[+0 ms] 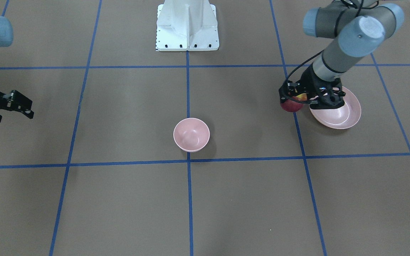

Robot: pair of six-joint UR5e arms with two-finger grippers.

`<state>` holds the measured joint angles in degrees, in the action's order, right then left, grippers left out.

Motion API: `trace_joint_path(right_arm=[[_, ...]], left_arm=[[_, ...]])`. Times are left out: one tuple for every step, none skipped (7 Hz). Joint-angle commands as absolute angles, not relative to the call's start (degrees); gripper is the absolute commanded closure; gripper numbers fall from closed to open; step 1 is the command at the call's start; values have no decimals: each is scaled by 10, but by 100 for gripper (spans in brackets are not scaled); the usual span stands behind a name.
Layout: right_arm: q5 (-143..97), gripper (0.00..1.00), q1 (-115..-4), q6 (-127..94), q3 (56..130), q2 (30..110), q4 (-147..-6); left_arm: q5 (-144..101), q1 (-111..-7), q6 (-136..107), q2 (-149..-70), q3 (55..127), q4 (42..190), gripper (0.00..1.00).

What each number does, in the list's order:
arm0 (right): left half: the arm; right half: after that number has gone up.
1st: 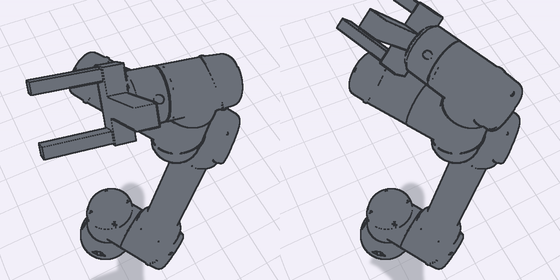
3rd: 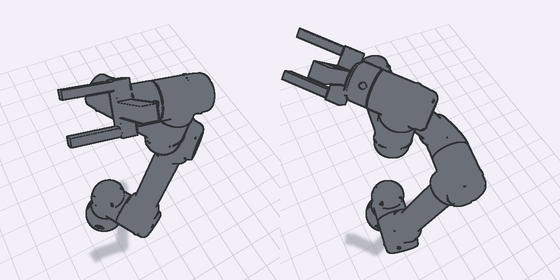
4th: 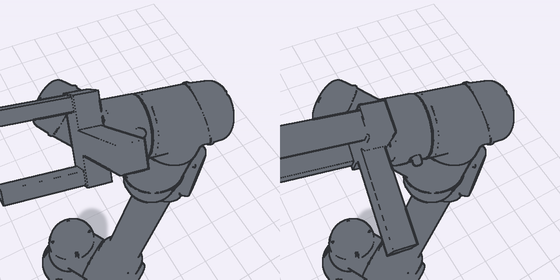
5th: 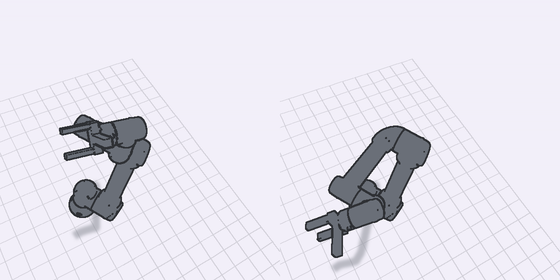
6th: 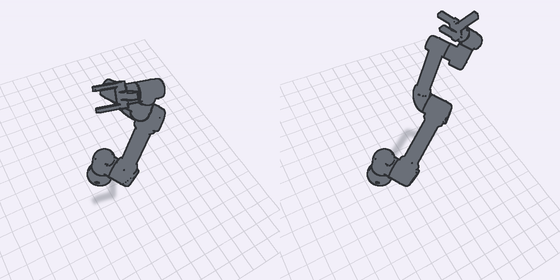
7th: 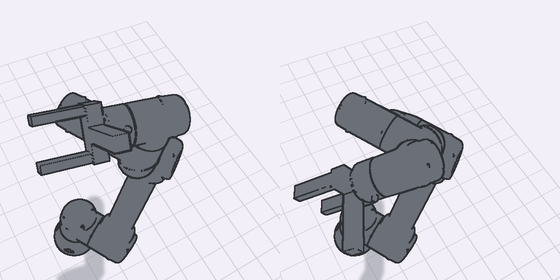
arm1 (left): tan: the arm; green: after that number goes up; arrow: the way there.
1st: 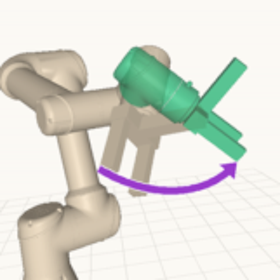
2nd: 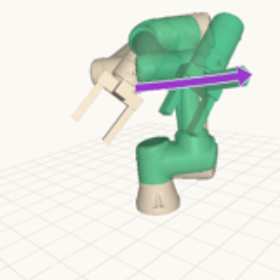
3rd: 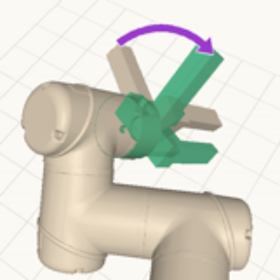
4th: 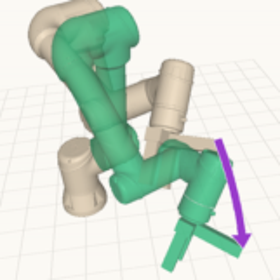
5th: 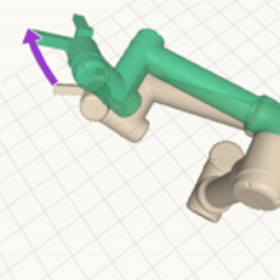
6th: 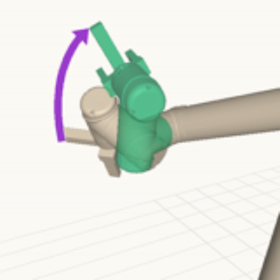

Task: Move apple from plate to bowl
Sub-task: 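Carry the apple with the left gripper over the pink bowl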

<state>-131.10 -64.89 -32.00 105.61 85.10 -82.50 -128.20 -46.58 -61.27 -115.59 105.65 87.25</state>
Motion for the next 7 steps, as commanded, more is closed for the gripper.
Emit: trace_joint_path(right_arm=[[-1323,0,-699,-224,1022,867,-827],[-1324,0,-699,-222,1017,866,-825],[-1329,0,-699,-223,1018,865,-825],[-1338,0,-699,-224,1017,863,-824],[-1339,0,-699,-224,1017,863,-824],[-1339,0,-698,-225,1017,863,-824],[-1339,0,-698,-224,1017,863,-824]], left_arm=[[-1204,-391,-705,-1365,930,829,100],[-1192,-383,-717,-1455,826,831,100],[-1176,-358,-722,-1488,766,850,100],[-1123,-336,-740,-1489,739,912,100],[-1120,-335,-736,-1489,713,937,100],[-1119,-334,-732,-1487,710,939,100],[-1119,-335,-730,-1486,713,938,100]])
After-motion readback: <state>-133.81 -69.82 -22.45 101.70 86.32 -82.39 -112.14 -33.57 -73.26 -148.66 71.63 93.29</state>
